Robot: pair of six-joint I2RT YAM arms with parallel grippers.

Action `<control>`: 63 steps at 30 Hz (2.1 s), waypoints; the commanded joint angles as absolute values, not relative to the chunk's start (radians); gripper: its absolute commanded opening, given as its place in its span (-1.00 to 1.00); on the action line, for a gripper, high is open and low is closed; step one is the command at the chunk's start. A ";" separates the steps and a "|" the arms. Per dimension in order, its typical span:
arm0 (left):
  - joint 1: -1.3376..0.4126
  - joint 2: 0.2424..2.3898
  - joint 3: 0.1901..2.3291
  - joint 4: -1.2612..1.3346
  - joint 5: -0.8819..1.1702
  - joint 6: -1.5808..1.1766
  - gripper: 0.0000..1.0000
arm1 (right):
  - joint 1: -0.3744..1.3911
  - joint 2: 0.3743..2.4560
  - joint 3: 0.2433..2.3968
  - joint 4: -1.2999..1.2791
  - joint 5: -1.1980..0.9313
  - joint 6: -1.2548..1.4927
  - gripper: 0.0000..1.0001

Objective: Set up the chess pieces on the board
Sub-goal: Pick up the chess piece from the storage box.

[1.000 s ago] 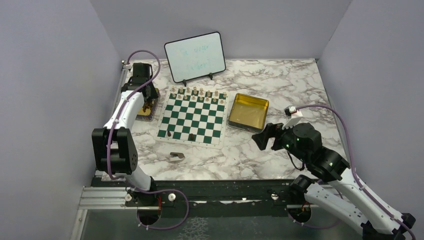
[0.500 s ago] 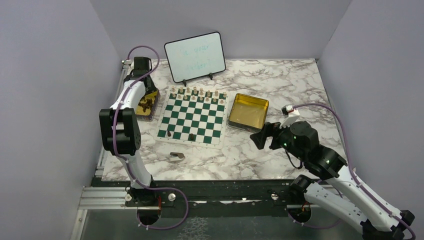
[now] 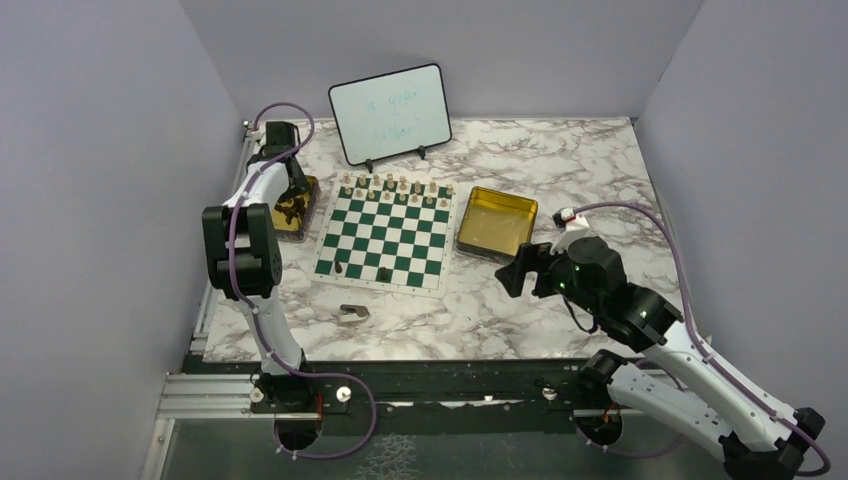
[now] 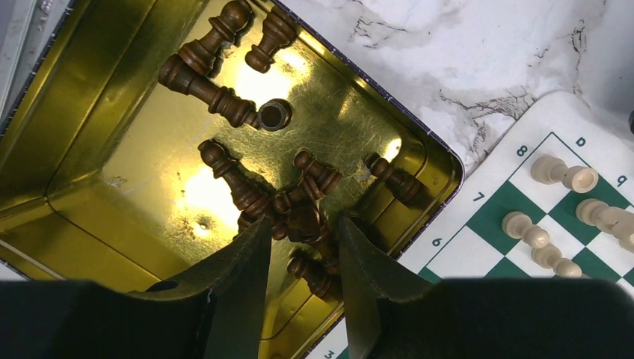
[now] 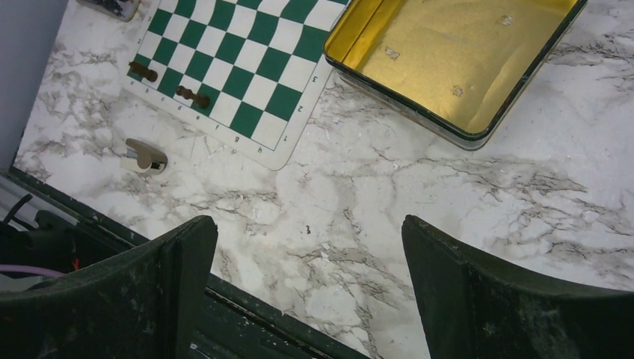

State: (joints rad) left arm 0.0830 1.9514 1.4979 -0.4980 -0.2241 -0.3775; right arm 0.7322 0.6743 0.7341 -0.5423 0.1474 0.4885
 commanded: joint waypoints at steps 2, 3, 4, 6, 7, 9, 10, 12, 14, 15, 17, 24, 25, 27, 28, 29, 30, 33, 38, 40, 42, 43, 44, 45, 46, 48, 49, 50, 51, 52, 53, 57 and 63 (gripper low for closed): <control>0.094 1.983 1.533 -0.486 -0.179 -0.373 -0.22 | 0.738 0.670 0.762 -0.504 0.131 0.492 1.00; 0.096 1.987 1.534 -0.487 -0.176 -0.374 -0.22 | 0.738 0.670 0.765 -0.507 0.130 0.492 1.00; 0.099 1.990 1.535 -0.488 -0.175 -0.374 -0.23 | 0.738 0.670 0.767 -0.510 0.132 0.492 0.99; 0.105 1.994 1.538 -0.489 -0.171 -0.373 -0.27 | 0.738 0.667 0.772 -0.516 0.134 0.492 1.00; 0.107 1.995 1.539 -0.488 -0.169 -0.371 -0.28 | 0.738 0.665 0.772 -0.518 0.136 0.494 0.99; 0.111 1.999 1.539 -0.488 -0.170 -0.370 -0.28 | 0.738 0.658 0.772 -0.522 0.138 0.494 0.99; 0.113 2.001 1.540 -0.488 -0.169 -0.370 -0.28 | 0.738 0.653 0.772 -0.524 0.139 0.494 1.00; 0.115 2.010 1.543 -0.489 -0.161 -0.368 -0.28 | 0.738 0.651 0.774 -0.526 0.142 0.495 0.99; 0.117 2.013 1.544 -0.488 -0.153 -0.370 -0.28 | 0.738 0.649 0.776 -0.527 0.142 0.495 1.00; 0.117 2.014 1.543 -0.488 -0.151 -0.371 -0.28 | 0.738 0.651 0.777 -0.528 0.141 0.495 0.99; 0.117 2.015 1.544 -0.488 -0.149 -0.371 -0.28 | 0.738 0.652 0.780 -0.529 0.140 0.495 0.99; 0.117 2.022 1.535 -0.491 -0.135 -0.381 -0.28 | 0.738 0.655 0.777 -0.523 0.140 0.497 0.99; 0.116 2.024 1.536 -0.490 -0.130 -0.382 -0.28 | 0.738 0.654 0.775 -0.522 0.138 0.498 1.00; 0.117 2.026 1.537 -0.492 -0.126 -0.382 -0.28 | 0.738 0.653 0.771 -0.519 0.136 0.500 1.00; 0.117 2.027 1.538 -0.492 -0.126 -0.382 -0.28 | 0.738 0.652 0.769 -0.519 0.135 0.501 0.99; 0.118 2.028 1.538 -0.494 -0.125 -0.382 -0.31 | 0.738 0.653 0.767 -0.518 0.136 0.502 1.00; 0.117 2.028 1.539 -0.494 -0.124 -0.381 -0.33 | 0.738 0.652 0.767 -0.520 0.136 0.502 1.00; 0.117 2.026 1.541 -0.495 -0.120 -0.379 -0.41 | 0.738 0.648 0.763 -0.520 0.139 0.502 1.00; 0.117 2.017 1.540 -0.498 -0.115 -0.376 -0.55 | 0.738 0.643 0.756 -0.518 0.140 0.505 1.00; 0.117 2.014 1.539 -0.500 -0.117 -0.374 -0.60 | 0.738 0.642 0.756 -0.519 0.140 0.505 1.00; 0.117 2.013 1.539 -0.504 -0.118 -0.374 -0.62 | 0.738 0.640 0.753 -0.521 0.142 0.505 0.99; 0.117 2.011 1.537 -0.505 -0.118 -0.374 -0.63 | 0.738 0.640 0.752 -0.522 0.143 0.505 1.00; 0.117 2.009 1.538 -0.506 -0.119 -0.374 -0.63 | 0.738 0.637 0.752 -0.520 0.143 0.505 1.00; 0.117 2.008 1.539 -0.508 -0.121 -0.373 -0.63 | 0.738 0.636 0.750 -0.521 0.144 0.506 1.00; 0.116 2.006 1.541 -0.509 -0.124 -0.372 -0.62 | 0.738 0.636 0.751 -0.522 0.145 0.506 0.99; 0.117 2.000 1.542 -0.512 -0.132 -0.370 -0.63 | 0.738 0.635 0.750 -0.522 0.144 0.507 1.00; 0.117 1.995 1.544 -0.513 -0.135 -0.368 -0.63 | 0.738 0.634 0.750 -0.524 0.144 0.507 0.99; 0.116 1.991 1.545 -0.515 -0.138 -0.366 -0.63 | 0.738 0.635 0.750 -0.525 0.145 0.506 1.00; 0.117 1.986 1.546 -0.515 -0.140 -0.365 -0.63 | 0.738 0.633 0.751 -0.525 0.146 0.506 1.00; 0.117 1.980 1.545 -0.517 -0.141 -0.364 -0.63 | 0.738 0.633 0.752 -0.527 0.147 0.506 1.00; 0.116 1.975 1.545 -0.517 -0.140 -0.364 -0.63 | 0.738 0.633 0.752 -0.528 0.148 0.507 1.00; 0.115 1.955 1.542 -0.517 -0.141 -0.361 -0.63 | 0.738 0.633 0.753 -0.527 0.145 0.509 1.00; 0.115 1.929 1.552 -0.517 -0.131 -0.363 -0.63 | 0.738 0.638 0.769 -0.539 0.149 0.504 1.00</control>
State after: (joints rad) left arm 0.1112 2.0037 1.5146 -0.5171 -0.1406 -0.3725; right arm 0.7322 0.6422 0.7513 -0.5404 0.1440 0.4980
